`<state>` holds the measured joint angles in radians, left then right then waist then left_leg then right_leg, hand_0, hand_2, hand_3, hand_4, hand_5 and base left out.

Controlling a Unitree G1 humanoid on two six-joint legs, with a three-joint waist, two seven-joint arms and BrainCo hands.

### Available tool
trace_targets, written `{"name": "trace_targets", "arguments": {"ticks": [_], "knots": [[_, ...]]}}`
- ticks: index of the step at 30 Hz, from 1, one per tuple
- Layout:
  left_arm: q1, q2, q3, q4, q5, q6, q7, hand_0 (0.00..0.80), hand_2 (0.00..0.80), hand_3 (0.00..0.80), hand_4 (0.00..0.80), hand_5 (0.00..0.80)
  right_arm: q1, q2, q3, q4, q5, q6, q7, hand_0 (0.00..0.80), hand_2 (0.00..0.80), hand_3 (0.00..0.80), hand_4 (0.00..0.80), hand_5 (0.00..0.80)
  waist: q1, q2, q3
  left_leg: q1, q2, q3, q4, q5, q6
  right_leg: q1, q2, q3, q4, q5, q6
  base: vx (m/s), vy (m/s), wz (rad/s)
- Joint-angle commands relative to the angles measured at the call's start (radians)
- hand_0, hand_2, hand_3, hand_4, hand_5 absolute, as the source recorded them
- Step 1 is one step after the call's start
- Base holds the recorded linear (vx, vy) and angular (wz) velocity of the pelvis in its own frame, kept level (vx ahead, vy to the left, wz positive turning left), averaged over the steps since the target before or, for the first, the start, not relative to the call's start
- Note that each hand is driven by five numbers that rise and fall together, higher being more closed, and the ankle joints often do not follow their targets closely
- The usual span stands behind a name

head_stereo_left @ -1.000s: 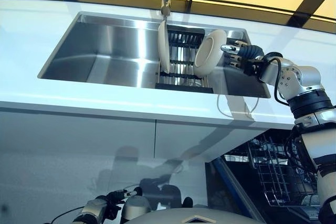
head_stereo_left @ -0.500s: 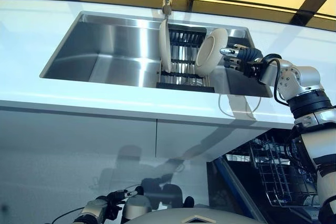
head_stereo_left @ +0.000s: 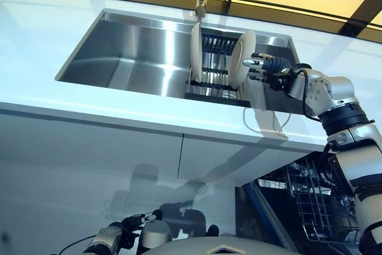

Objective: Take plates into dishwasher

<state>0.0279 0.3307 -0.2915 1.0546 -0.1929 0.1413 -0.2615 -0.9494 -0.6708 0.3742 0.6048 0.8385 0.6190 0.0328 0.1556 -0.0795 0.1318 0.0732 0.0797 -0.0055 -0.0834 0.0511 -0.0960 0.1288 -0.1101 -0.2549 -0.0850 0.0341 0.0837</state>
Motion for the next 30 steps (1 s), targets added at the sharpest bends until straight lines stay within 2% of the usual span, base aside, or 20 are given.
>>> {"name": "trace_targets", "arguments": {"ticks": [1, 4, 5, 6, 7, 11, 15, 21, 25, 26, 28, 29, 30], "knots": [[-0.023, -0.003, -0.050, 0.051, -0.043, -0.006, 0.010, 0.000, 0.000, 0.000, 0.000, 0.000, -0.141, -0.027, 0.062, 0.024, -0.078, 0.014, -0.024, 0.000, 0.000, 0.000, 0.000, 0.000, 0.021, -0.029, -0.014, -0.045, 0.010, 0.021, 0.006, 0.002, -0.002, 0.014, -0.069, -0.010, 0.037, -0.012, 0.053, 0.003, 0.034, 0.04], [-0.019, -0.006, -0.053, 0.046, -0.056, -0.006, 0.016, 0.000, 0.000, 0.000, 0.000, 0.000, -0.149, -0.041, 0.075, 0.036, -0.147, 0.022, -0.036, 0.000, 0.000, 0.000, 0.000, 0.000, 0.022, -0.029, -0.011, -0.047, 0.010, 0.020, 0.006, 0.002, -0.001, 0.013, -0.070, -0.012, 0.036, -0.011, 0.054, -0.003, 0.033, 0.07], [-0.020, -0.008, -0.052, 0.046, -0.060, -0.006, 0.018, 0.000, 0.000, 0.000, 0.000, 0.000, -0.151, -0.046, 0.074, 0.035, -0.187, 0.023, -0.024, 0.151, 0.151, 0.151, 0.151, 0.151, 0.022, -0.030, -0.010, -0.047, 0.010, 0.018, 0.006, 0.001, -0.001, 0.012, -0.070, -0.012, 0.038, -0.012, 0.054, -0.005, 0.022, 0.07], [-0.021, -0.009, -0.055, 0.047, -0.065, -0.007, 0.021, 0.000, 0.000, 0.000, 0.000, 0.000, -0.155, -0.050, 0.078, 0.033, -0.202, 0.021, -0.026, 0.671, 0.671, 0.671, 0.671, 0.671, 0.022, -0.030, -0.009, -0.047, 0.010, 0.018, 0.006, 0.002, -0.002, 0.010, -0.071, -0.012, 0.038, -0.011, 0.054, -0.009, 0.021, 0.05], [-0.022, -0.011, -0.058, 0.048, -0.069, -0.007, 0.024, 0.000, 0.000, 0.000, 0.000, 0.000, -0.159, -0.051, 0.082, 0.030, -0.208, 0.011, -0.053, 0.800, 0.800, 0.800, 0.800, 0.800, 0.022, -0.029, -0.008, -0.048, 0.010, 0.018, 0.007, 0.002, -0.002, 0.009, -0.071, -0.012, 0.039, -0.011, 0.054, -0.008, 0.023, 0.04], [-0.031, -0.017, -0.058, 0.049, -0.077, -0.001, 0.025, 0.000, 0.000, 0.000, 0.000, 0.000, -0.177, -0.055, 0.088, 0.027, -0.263, 0.015, -0.085, 0.800, 0.800, 0.800, 0.800, 0.800, 0.022, -0.027, -0.008, -0.047, 0.009, 0.016, 0.007, 0.000, -0.001, 0.008, -0.073, -0.011, 0.040, -0.012, 0.054, -0.004, 0.015, 0.03], [-0.039, -0.022, -0.067, 0.051, -0.082, 0.006, 0.024, 0.000, 0.000, 0.000, 0.000, 0.000, -0.195, -0.067, 0.097, 0.049, -0.286, 0.029, -0.060, 0.800, 0.800, 0.800, 0.800, 0.800, 0.023, -0.023, -0.012, -0.045, 0.007, 0.012, 0.007, -0.003, 0.000, 0.010, -0.076, -0.016, 0.041, -0.014, 0.055, 0.000, 0.000, 0.00], [-0.047, -0.020, -0.077, 0.049, -0.077, 0.015, 0.018, 0.000, 0.000, 0.000, 0.000, 0.000, -0.220, -0.078, 0.102, 0.101, -0.300, 0.015, -0.028, 0.800, 0.800, 0.800, 0.800, 0.800, 0.026, -0.017, -0.018, -0.039, 0.008, 0.009, 0.008, -0.007, 0.000, 0.015, -0.076, -0.019, 0.041, -0.017, 0.054, 0.000, 0.000, 0.00], [-0.047, -0.016, -0.078, 0.048, -0.069, 0.014, 0.013, 0.000, 0.000, 0.000, 0.000, 0.000, -0.225, -0.089, 0.107, 0.108, -0.317, -0.028, -0.012, 0.800, 0.800, 0.800, 0.800, 0.800, 0.023, -0.016, -0.023, -0.033, 0.008, 0.012, 0.006, -0.009, -0.001, 0.018, -0.075, -0.021, 0.038, -0.017, 0.053, 0.000, 0.000, 0.00], [-0.046, -0.017, -0.078, 0.046, -0.067, 0.013, 0.013, 0.000, 0.000, 0.000, 0.000, 0.000, -0.224, -0.094, 0.109, 0.103, -0.352, -0.058, -0.014, 0.800, 0.800, 0.800, 0.800, 0.800, 0.023, -0.016, -0.024, -0.032, 0.008, 0.012, 0.006, -0.010, -0.001, 0.019, -0.075, -0.021, 0.036, -0.016, 0.054, 0.000, 0.000, 0.00], [-0.045, -0.015, -0.075, 0.044, -0.059, 0.014, 0.010, 0.000, 0.000, 0.000, 0.000, 0.000, -0.229, -0.105, 0.116, 0.094, -0.438, -0.073, 0.012, 0.671, 0.671, 0.671, 0.671, 0.671, 0.022, -0.016, -0.026, -0.032, 0.008, 0.013, 0.007, -0.010, -0.002, 0.018, -0.075, -0.020, 0.037, -0.016, 0.055, 0.000, 0.000, 0.00], [-0.045, -0.016, -0.076, 0.043, -0.056, 0.017, 0.011, 0.000, 0.000, 0.000, 0.000, 0.000, -0.235, -0.115, 0.129, 0.073, -0.481, -0.059, 0.043, 0.138, 0.138, 0.138, 0.138, 0.138, 0.019, -0.017, -0.028, -0.031, 0.007, 0.013, 0.008, -0.010, -0.002, 0.016, -0.075, -0.019, 0.038, -0.016, 0.055, 0.000, 0.000, 0.00], [-0.046, -0.017, -0.077, 0.039, -0.055, 0.023, 0.012, 0.000, 0.000, 0.000, 0.000, 0.000, -0.235, -0.117, 0.137, 0.066, -0.520, -0.069, 0.063, 0.000, 0.000, 0.000, 0.000, 0.000, 0.018, -0.016, -0.028, -0.030, 0.006, 0.013, 0.008, -0.011, -0.001, 0.015, -0.075, -0.017, 0.039, -0.016, 0.056, 0.000, 0.000, 0.00]]}}
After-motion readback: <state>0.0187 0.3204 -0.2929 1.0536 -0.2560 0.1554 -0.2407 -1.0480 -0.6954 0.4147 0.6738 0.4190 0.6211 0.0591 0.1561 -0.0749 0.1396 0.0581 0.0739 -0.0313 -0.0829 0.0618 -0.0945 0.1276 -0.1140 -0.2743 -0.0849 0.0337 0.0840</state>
